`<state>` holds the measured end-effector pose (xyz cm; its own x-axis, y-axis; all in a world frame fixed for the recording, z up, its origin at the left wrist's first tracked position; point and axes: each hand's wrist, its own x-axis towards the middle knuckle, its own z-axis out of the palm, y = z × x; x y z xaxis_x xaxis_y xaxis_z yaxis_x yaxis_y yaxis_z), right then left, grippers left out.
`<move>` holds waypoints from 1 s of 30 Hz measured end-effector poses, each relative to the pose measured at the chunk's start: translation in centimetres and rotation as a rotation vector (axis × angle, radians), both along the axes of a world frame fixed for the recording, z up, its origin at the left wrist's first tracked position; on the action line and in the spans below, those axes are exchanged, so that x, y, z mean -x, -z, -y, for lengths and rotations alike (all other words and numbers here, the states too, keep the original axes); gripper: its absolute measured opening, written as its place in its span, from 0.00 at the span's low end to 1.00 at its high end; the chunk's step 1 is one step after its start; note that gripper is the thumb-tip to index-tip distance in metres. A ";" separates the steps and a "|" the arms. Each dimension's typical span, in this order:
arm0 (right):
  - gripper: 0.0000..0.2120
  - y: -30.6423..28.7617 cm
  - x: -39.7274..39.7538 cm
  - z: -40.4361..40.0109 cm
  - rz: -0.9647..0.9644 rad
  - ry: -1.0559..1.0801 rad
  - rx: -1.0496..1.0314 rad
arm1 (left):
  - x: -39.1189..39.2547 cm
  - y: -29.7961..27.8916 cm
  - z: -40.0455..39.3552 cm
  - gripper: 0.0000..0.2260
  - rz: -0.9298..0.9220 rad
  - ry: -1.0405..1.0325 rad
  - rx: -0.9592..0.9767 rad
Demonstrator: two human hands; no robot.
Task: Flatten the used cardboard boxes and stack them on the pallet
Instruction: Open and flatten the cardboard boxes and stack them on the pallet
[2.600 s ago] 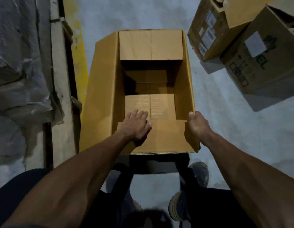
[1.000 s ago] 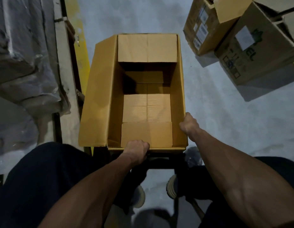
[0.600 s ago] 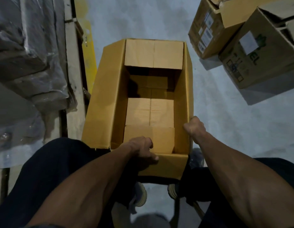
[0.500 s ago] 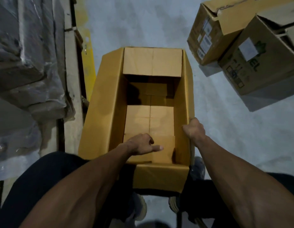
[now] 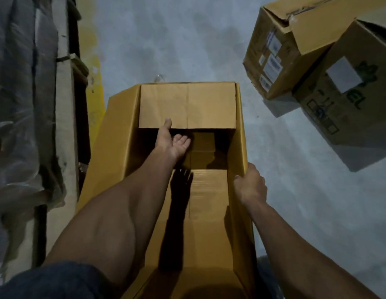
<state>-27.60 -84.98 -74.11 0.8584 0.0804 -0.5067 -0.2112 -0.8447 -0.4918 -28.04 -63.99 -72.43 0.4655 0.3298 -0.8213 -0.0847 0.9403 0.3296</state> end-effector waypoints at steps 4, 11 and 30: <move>0.19 -0.1 0.1 -0.2 0.019 0.004 0.040 | -2.1 -0.2 -0.9 0.12 -0.014 -0.058 -0.014; 0.18 -1.0 0.4 -0.8 -0.011 0.025 0.070 | -3.3 -3.0 -3.4 0.07 -0.125 0.047 -0.259; 0.20 -0.4 0.5 -1.3 0.026 0.016 0.073 | -13.9 -0.2 -8.8 0.23 -0.769 1.608 -1.897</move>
<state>-28.06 -83.67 -73.69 0.8720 0.0304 -0.4885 -0.2127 -0.8754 -0.4342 -14.10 -55.22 -72.23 0.8589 0.3948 -0.3261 0.4376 -0.8967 0.0668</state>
